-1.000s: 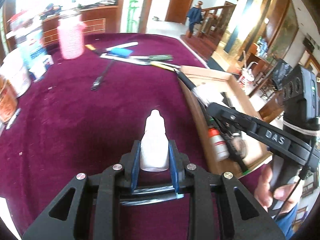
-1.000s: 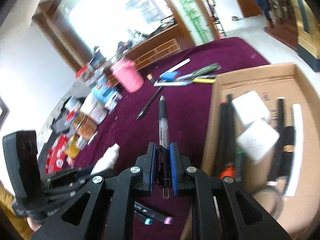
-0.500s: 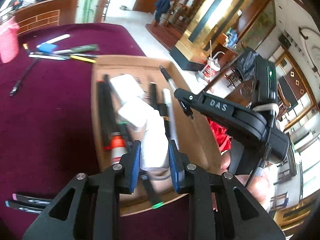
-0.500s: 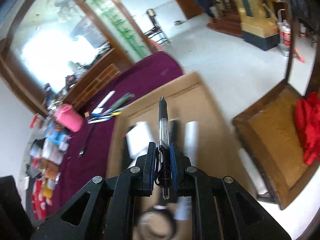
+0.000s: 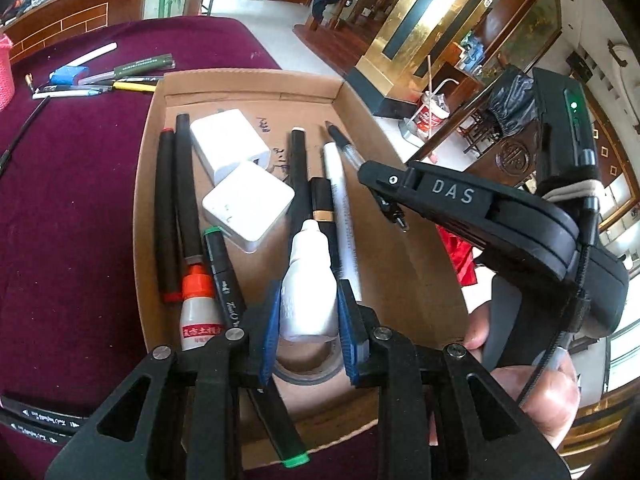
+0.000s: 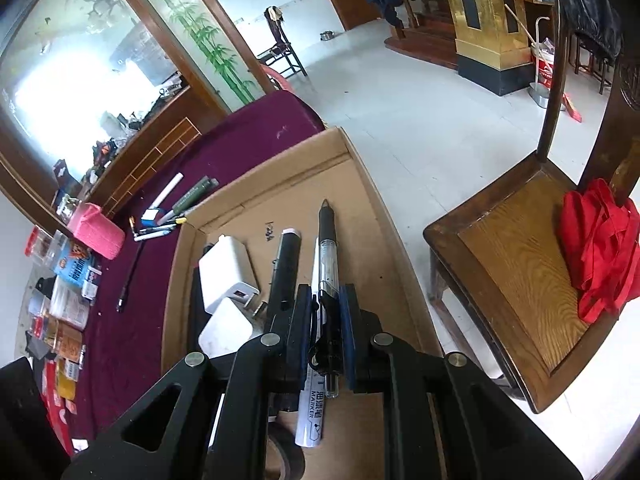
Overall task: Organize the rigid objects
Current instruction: 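Carry the white bottle and the clear pen over the cardboard tray, then lower the white bottle and pen into the tray and open both grippers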
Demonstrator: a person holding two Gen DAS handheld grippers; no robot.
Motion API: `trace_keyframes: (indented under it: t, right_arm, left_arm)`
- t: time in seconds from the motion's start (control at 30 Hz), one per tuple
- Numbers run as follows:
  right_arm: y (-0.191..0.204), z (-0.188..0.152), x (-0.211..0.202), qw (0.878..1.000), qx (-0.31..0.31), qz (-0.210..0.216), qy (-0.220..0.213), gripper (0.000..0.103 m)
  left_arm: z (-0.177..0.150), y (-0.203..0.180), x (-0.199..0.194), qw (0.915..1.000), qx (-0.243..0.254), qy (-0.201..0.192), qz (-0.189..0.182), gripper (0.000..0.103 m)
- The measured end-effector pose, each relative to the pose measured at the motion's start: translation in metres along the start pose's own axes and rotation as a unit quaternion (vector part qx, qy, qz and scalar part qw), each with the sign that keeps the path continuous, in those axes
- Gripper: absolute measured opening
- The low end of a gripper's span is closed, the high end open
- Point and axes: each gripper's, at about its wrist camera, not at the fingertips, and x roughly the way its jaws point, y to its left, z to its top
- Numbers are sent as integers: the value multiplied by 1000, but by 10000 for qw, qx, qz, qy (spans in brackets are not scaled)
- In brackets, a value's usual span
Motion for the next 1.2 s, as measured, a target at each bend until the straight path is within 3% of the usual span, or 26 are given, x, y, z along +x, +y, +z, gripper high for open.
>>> trace_keyframes:
  t: [0.17,0.47,0.97,1.07,1.13,1.2]
  right_arm:
    - [-3,-1,4,9997,-46,-244,42,13]
    - [-1,-2,6,9997,-100,-178,104,13]
    - [4,-1,-1,9998,-107,-173,-2,13]
    - [3,-1,-3,9999,-89,-126,-52,13]
    - [3,0,-6,9999,-74,-88,-114,13]
    - [4,1,-8,9999,-65,-64,-144,13]
  left_arm:
    - [-3,5,5,9999,-80,37,64,24]
    - [-6,2,3,10000,-1,4,94,24]
    - [-8,4,-8,9994,-272,29,-199,25]
    - [-8,1,-10,9996,-208,9,-205,32]
    - [-8,0,-13,9996,-207,-68,-181,49]
    - [-8,0,-15,9995,-219,-119,-186,52]
